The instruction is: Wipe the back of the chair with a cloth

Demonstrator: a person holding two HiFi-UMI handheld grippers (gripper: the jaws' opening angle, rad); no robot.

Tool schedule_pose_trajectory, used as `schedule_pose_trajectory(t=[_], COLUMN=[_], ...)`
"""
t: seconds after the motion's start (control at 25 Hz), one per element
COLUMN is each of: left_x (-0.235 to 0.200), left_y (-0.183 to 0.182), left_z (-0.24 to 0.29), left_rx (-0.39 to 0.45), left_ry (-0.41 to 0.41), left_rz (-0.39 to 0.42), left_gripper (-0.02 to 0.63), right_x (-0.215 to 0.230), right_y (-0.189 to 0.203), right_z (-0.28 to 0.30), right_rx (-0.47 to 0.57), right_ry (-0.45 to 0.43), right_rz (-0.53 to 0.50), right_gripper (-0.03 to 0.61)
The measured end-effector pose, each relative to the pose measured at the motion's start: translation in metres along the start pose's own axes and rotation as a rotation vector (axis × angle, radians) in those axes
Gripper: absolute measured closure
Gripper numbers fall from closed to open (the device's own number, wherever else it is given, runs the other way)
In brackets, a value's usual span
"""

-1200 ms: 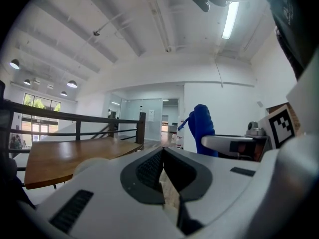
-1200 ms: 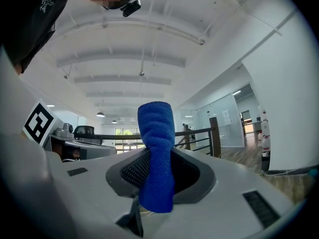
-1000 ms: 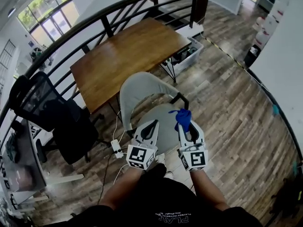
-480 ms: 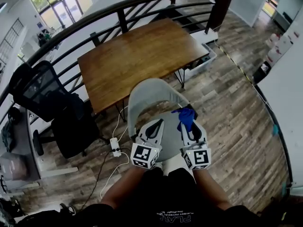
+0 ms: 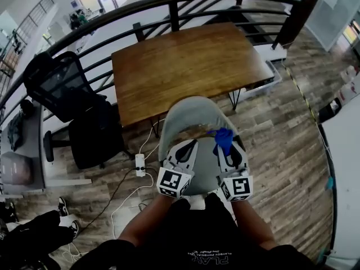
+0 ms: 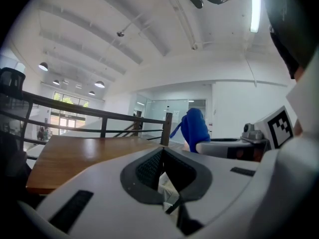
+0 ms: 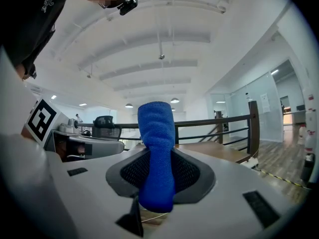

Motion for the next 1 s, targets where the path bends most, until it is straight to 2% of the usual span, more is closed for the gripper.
schedule_pose_trajectory(t=[0.24,0.48,0.6,0.8,1.0], left_x=[-0.005,-0.012,-0.020,-0.034,-0.056], left_y=[0.007,0.014,0.023,0.034,0.038], left_z=[0.024,0.037,0.039,0.042,0.041], left_rx=[-0.022,-0.029,-0.044,-0.036,-0.002], left_ry=[-0.135,-0.261,-0.340,-0.441,-0.506], left_rz=[0.001,-0.006,-0.039,-0.060,-0.074], left_gripper=[0.607,0.607,0.607,0.607,0.607], right_x=[0.023,0.036,0.036,0.036,0.030], right_y=[0.009,0.018,0.025,0.048,0.067], right_z=[0.032,0.061,0.071,0.084,0.102], right_rx=[0.001,-0.011,-0.020,-0.050,-0.064], right_ry=[-0.133,-0.253,-0.317,-0.396,-0.443], right_rz=[0.087,0.108,0.131,0.118,0.084], right_gripper=[0.468,0.468,0.468,0.468,0.468])
Point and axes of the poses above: the fingertips, and each gripper's own axes: z forward along the fingers, x to its right, y out of its underside, the point moved 1 cm from there along -z, backward along the fingers, and after that the axes turned 5 degrees about -y, right-handed, at the moved point
